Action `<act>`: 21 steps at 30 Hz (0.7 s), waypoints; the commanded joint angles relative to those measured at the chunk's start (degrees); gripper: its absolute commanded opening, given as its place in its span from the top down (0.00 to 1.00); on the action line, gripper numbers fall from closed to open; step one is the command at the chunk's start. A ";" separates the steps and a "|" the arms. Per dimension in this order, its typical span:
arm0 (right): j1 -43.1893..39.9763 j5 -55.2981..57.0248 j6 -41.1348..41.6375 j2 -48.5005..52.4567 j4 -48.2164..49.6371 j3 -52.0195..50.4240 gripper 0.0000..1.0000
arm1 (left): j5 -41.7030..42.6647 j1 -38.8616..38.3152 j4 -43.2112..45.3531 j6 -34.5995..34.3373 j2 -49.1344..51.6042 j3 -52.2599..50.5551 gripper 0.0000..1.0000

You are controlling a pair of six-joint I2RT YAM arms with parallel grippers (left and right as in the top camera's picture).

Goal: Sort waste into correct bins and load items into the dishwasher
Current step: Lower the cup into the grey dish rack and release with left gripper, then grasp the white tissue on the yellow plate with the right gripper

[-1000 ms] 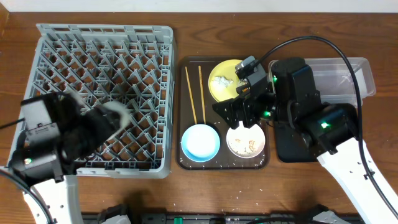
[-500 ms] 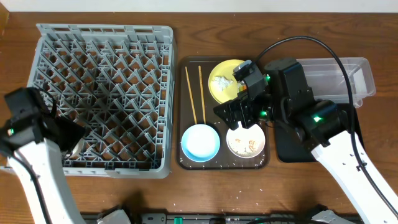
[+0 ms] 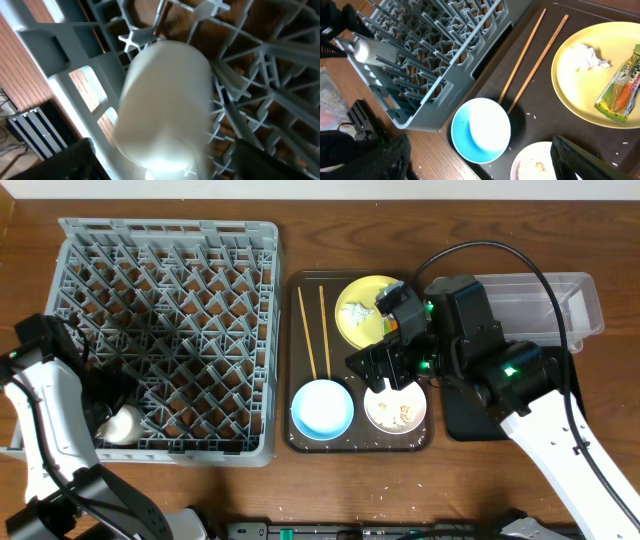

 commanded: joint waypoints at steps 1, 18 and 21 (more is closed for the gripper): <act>0.11 0.11 -0.39 0.02 -0.28 0.63 0.13 | 5.05 0.92 -0.52 1.33 -0.92 1.33 0.00; 7.10 19.58 18.40 11.04 -3.58 -0.24 0.26 | 33.20 -21.42 -1.38 25.92 -26.01 4.52 0.02; 7.04 23.96 18.84 14.58 -1.55 -0.24 0.24 | 32.57 -27.47 -1.40 26.93 -28.13 4.52 0.02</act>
